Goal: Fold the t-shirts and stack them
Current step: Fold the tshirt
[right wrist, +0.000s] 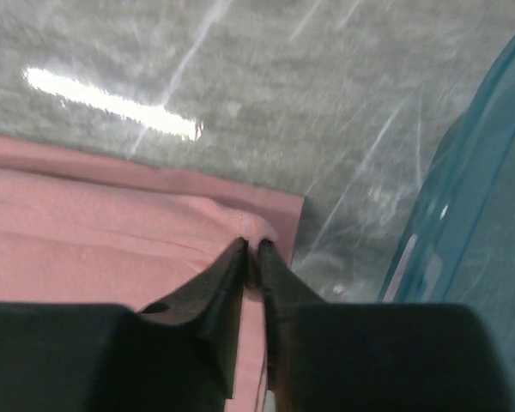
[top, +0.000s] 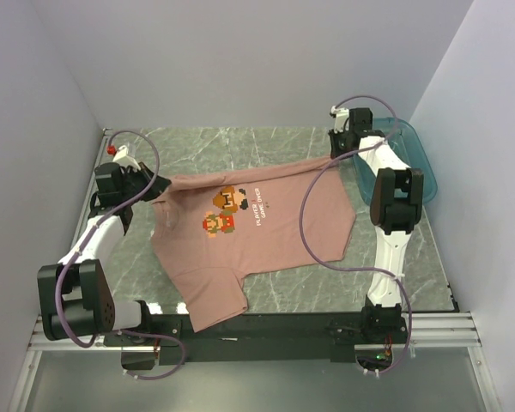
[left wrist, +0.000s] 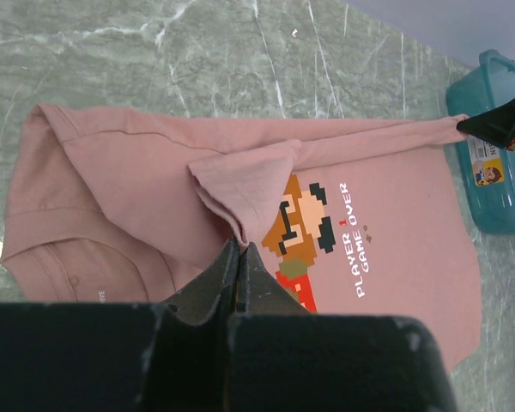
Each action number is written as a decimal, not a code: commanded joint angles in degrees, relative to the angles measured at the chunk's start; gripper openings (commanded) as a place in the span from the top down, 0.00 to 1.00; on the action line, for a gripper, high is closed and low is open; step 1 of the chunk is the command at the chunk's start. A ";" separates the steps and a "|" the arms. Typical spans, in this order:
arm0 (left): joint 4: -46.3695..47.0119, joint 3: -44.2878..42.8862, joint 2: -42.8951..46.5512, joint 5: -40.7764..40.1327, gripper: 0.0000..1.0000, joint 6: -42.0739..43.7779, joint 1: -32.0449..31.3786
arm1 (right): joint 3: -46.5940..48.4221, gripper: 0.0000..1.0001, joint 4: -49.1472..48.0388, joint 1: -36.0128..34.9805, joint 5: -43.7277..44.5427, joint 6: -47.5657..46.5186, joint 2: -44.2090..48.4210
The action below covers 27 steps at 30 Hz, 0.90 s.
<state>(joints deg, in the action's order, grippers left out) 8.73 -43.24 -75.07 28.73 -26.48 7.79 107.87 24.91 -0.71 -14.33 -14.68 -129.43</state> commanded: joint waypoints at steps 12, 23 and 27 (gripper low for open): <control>-1.35 1.67 3.87 1.06 0.99 1.08 -0.41 | -16.20 0.57 -1.62 0.53 0.62 -6.77 22.19; -3.11 3.16 5.11 0.98 0.99 1.61 -0.85 | -19.01 0.57 3.75 0.45 -10.63 -6.24 24.39; -4.95 3.61 4.93 -0.08 0.99 1.78 -2.16 | -20.95 0.58 3.48 0.53 -11.86 -5.63 25.54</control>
<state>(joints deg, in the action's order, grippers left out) 4.64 -40.12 -71.77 28.62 -25.98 6.70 87.81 28.18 -0.69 -23.33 -20.84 -106.94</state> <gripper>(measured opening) 0.014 0.426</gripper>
